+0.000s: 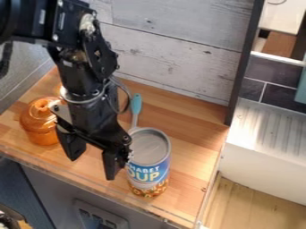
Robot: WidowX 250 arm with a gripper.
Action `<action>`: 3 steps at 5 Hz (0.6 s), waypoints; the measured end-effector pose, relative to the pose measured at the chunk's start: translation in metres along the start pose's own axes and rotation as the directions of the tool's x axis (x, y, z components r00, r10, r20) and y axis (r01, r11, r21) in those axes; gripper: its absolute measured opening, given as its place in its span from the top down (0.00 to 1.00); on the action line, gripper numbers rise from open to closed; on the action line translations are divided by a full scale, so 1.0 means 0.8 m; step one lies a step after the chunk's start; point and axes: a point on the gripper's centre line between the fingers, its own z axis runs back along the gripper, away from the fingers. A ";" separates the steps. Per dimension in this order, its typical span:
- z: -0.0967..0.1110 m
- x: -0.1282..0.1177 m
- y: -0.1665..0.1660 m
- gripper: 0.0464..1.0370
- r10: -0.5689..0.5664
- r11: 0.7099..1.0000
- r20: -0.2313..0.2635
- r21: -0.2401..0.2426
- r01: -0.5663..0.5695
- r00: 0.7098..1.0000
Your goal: Moved the can from the right bottom to the right upper side of the wooden table
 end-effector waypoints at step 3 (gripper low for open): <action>-0.032 -0.004 -0.030 0.04 -0.005 1.000 0.016 -0.008 0.005 1.000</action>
